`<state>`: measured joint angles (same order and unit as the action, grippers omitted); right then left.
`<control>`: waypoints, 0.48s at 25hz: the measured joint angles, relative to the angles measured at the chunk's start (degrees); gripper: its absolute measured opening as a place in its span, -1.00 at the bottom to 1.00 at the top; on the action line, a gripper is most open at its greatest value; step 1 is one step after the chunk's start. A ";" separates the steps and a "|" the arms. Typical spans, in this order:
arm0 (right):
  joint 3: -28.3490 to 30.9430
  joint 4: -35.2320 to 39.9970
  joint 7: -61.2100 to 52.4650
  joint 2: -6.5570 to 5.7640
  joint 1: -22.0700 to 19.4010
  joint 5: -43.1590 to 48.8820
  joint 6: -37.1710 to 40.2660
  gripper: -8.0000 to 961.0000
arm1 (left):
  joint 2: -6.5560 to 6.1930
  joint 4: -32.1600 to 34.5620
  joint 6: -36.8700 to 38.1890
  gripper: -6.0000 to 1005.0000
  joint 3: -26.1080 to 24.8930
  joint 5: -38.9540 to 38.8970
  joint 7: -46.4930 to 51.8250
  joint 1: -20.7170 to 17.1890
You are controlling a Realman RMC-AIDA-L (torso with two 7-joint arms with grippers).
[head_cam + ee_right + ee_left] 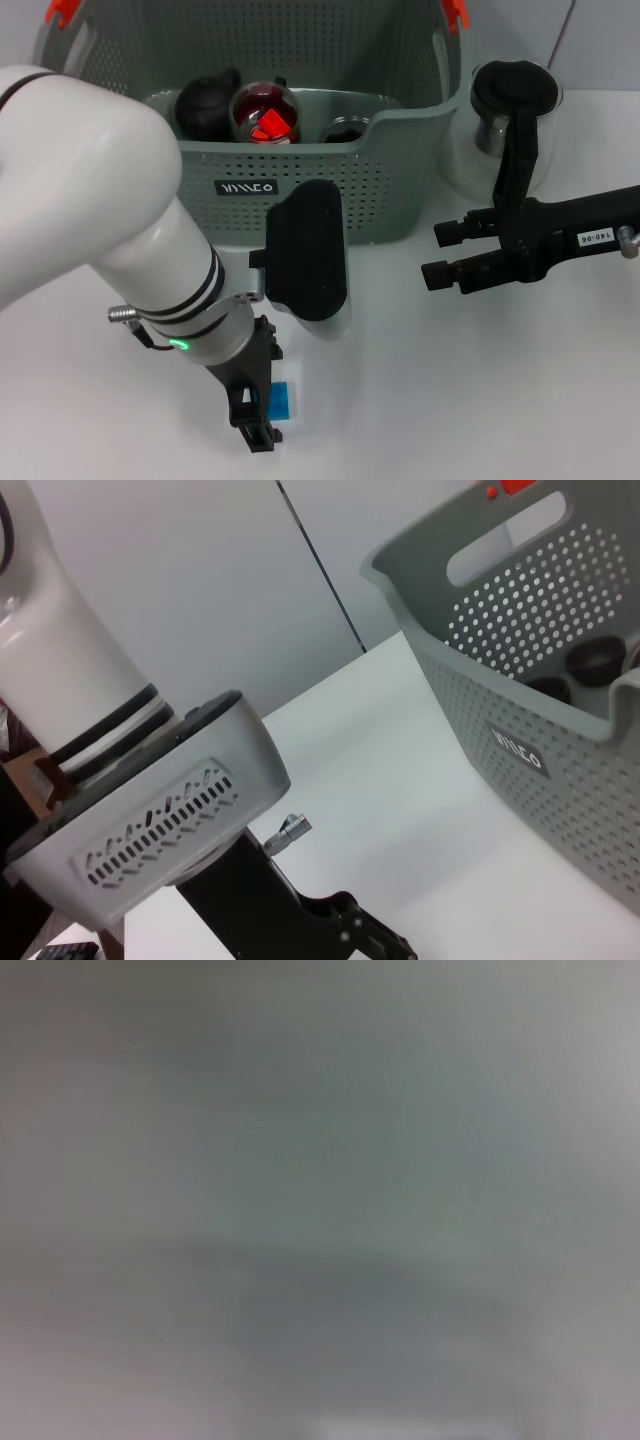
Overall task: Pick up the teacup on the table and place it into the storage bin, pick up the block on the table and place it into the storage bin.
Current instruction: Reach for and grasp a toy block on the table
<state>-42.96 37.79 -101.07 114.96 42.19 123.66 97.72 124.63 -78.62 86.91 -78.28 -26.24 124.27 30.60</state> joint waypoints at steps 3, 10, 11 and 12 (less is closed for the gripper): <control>0.05 0.00 0.00 0.00 0.00 0.00 -0.09 0.91 | 0.00 0.56 -0.23 0.86 0.62 -0.21 0.13 0.33; 0.15 0.00 0.30 0.05 -0.14 0.00 -0.29 0.91 | 0.00 0.99 -0.30 0.86 1.35 -0.45 0.30 0.60; 0.22 0.00 0.34 0.05 -0.17 -0.01 -0.30 0.91 | 0.00 1.08 -0.30 0.79 1.51 -0.47 0.28 0.61; 0.29 0.00 0.39 0.06 -0.19 -0.02 -0.30 0.91 | 0.00 1.20 -0.28 0.72 1.70 -0.48 0.25 0.62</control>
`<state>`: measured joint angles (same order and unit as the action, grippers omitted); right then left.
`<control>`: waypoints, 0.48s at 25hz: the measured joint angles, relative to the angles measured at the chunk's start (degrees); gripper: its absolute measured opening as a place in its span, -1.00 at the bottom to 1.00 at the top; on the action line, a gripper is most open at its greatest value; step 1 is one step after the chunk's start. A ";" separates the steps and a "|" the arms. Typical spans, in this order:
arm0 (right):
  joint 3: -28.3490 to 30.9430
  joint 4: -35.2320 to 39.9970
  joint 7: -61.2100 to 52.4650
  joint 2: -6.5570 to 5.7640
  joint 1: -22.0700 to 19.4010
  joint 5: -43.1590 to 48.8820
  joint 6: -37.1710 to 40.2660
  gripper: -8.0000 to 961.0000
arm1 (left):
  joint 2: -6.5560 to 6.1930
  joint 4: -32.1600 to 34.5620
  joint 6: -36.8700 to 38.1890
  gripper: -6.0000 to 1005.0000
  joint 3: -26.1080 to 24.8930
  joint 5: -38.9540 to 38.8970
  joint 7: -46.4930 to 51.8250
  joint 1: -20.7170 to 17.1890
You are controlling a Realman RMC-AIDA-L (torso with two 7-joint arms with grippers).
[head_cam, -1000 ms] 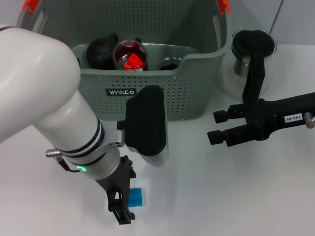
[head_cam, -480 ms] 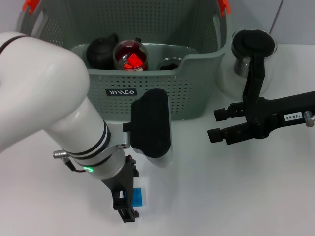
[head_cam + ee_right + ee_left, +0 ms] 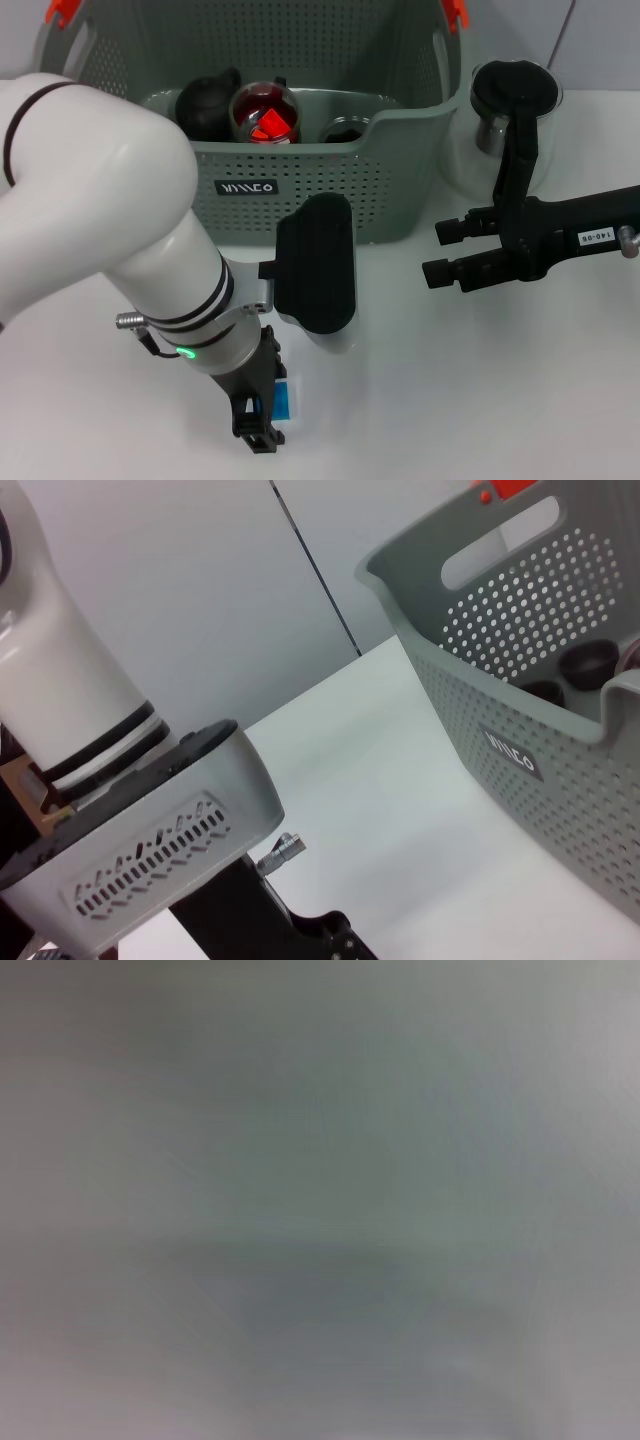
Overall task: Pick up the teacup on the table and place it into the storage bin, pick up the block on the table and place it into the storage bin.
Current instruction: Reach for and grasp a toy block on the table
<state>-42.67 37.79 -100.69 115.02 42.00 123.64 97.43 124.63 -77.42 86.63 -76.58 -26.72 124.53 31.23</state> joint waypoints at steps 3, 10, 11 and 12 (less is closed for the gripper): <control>0.21 0.00 0.06 0.02 -0.07 -0.05 0.00 0.91 | 0.00 0.50 -0.02 0.52 0.30 0.04 0.05 0.21; 0.40 0.00 0.16 0.02 -0.30 -0.07 0.06 0.91 | 0.00 0.75 -0.15 0.20 0.34 0.03 0.37 0.47; 0.46 0.00 0.15 0.03 -0.33 -0.07 0.07 0.91 | 0.00 0.97 -0.17 0.15 0.31 0.03 0.37 0.58; 0.60 0.00 0.15 0.03 -0.39 -0.07 0.08 0.91 | 0.00 1.13 -0.18 0.10 0.32 0.02 0.37 0.66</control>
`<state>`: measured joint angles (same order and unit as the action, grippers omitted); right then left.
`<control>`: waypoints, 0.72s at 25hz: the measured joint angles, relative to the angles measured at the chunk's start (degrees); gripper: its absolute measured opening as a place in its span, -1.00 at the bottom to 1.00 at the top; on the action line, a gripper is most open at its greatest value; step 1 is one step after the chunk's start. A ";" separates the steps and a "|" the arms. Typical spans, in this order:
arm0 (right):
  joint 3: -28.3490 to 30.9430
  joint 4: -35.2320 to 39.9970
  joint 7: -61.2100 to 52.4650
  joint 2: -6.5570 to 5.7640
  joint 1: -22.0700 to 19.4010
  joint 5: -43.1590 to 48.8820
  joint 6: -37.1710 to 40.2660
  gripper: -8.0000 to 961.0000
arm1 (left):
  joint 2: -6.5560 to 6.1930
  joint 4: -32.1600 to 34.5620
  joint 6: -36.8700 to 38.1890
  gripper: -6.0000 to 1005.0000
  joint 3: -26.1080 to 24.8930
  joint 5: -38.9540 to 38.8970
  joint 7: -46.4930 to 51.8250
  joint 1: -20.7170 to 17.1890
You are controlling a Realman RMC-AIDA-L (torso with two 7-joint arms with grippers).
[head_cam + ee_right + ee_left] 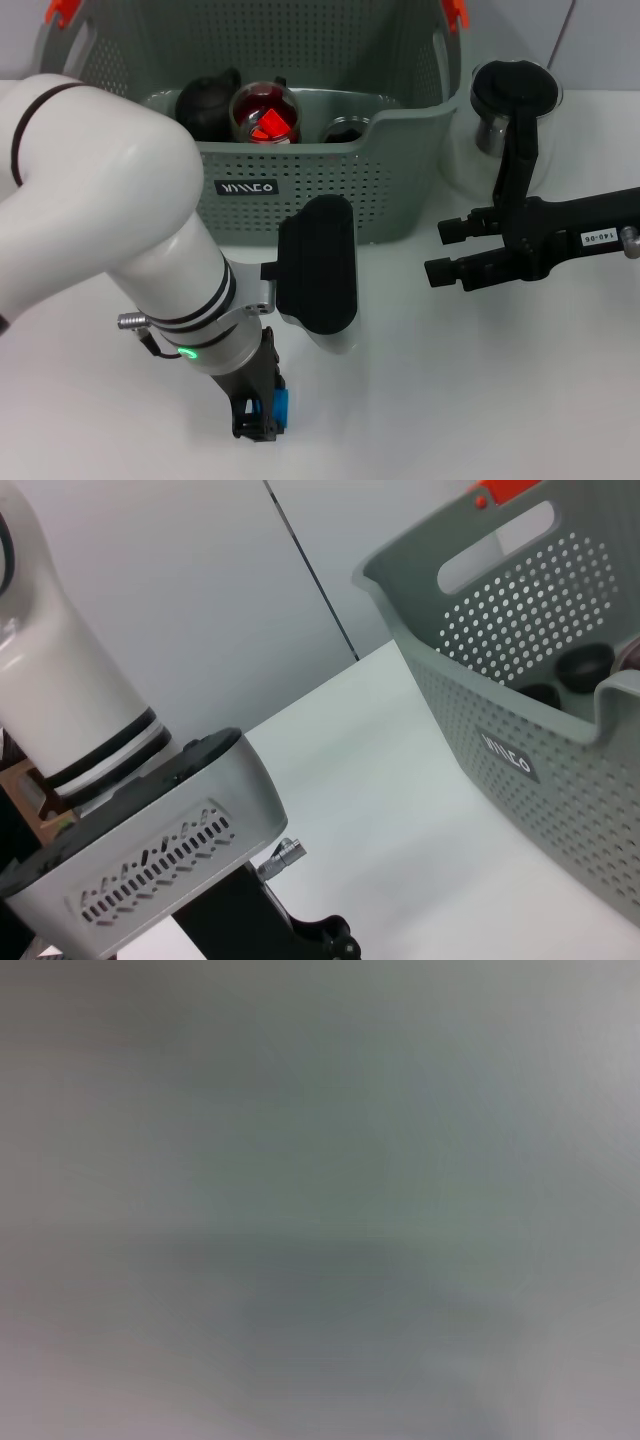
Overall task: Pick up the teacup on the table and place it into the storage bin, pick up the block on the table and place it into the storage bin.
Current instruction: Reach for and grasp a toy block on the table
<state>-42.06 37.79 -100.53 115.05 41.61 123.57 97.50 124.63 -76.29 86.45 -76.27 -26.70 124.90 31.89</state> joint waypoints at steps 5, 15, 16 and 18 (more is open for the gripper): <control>0.67 0.00 0.00 0.00 -0.19 0.00 0.25 0.91 | 0.00 0.00 0.31 -0.09 0.03 0.11 1.29 0.56; 1.03 0.00 0.16 0.00 -0.22 0.00 0.56 0.91 | -0.17 -2.04 5.56 -0.19 -3.83 0.14 4.21 2.52; 1.09 0.02 0.28 0.00 -0.22 0.01 0.79 0.91 | -0.18 -3.47 6.63 -0.19 -5.85 0.05 4.32 2.54; 1.47 0.18 0.50 0.00 -0.21 0.00 1.09 0.91 | -0.18 -6.33 8.73 -0.19 -10.34 -0.70 4.25 2.55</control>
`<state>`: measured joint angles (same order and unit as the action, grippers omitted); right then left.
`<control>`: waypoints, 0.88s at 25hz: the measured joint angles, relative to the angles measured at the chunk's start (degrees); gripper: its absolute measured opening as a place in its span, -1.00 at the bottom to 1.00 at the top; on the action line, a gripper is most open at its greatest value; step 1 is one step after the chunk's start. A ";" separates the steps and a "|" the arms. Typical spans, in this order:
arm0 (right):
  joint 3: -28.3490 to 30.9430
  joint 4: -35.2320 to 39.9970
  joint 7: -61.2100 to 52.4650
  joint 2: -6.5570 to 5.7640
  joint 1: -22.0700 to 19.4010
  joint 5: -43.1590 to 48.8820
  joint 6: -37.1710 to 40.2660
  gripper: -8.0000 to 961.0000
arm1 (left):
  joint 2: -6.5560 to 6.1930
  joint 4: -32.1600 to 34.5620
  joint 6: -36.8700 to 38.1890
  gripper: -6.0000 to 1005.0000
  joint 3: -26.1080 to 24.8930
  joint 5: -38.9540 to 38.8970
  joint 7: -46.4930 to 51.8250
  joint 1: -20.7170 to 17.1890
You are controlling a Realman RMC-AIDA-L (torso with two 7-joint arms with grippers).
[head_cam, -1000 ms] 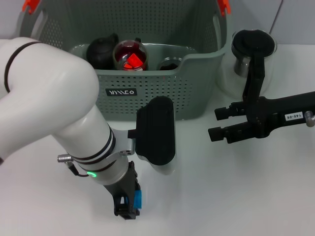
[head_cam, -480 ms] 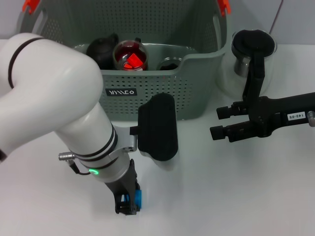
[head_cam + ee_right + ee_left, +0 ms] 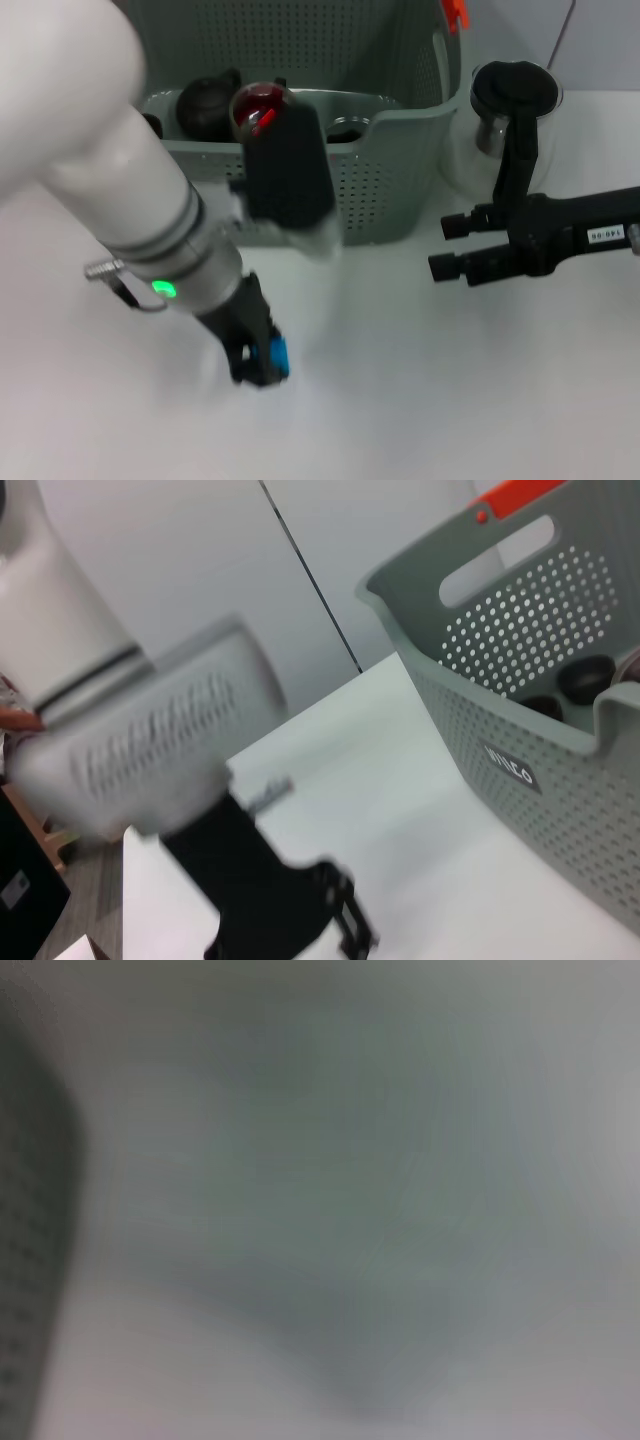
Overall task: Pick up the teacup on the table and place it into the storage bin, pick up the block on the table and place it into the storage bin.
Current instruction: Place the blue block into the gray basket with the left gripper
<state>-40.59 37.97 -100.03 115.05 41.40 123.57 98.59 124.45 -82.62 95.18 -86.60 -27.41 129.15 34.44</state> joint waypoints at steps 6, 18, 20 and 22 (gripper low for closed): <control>2.04 0.43 0.38 -0.58 0.09 -0.54 1.03 0.91 | -0.26 -4.61 3.29 -0.18 -19.10 -8.80 -2.84 1.03; 2.07 0.73 2.19 -0.89 1.31 -0.69 4.16 0.91 | -5.04 2.36 4.04 -0.18 -49.82 -26.42 -9.29 5.02; 1.96 0.73 2.52 -0.94 1.47 -0.70 4.73 0.91 | -6.92 9.01 0.74 -0.18 -52.37 -28.32 -10.36 6.85; 1.78 0.73 2.87 -0.97 1.55 -0.71 5.16 0.91 | -8.26 14.06 -1.94 -0.18 -53.16 -29.27 -11.13 8.09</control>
<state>-38.82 38.69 -97.15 114.08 42.95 122.87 103.75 116.19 -68.56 93.24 -139.76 -56.67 118.01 42.53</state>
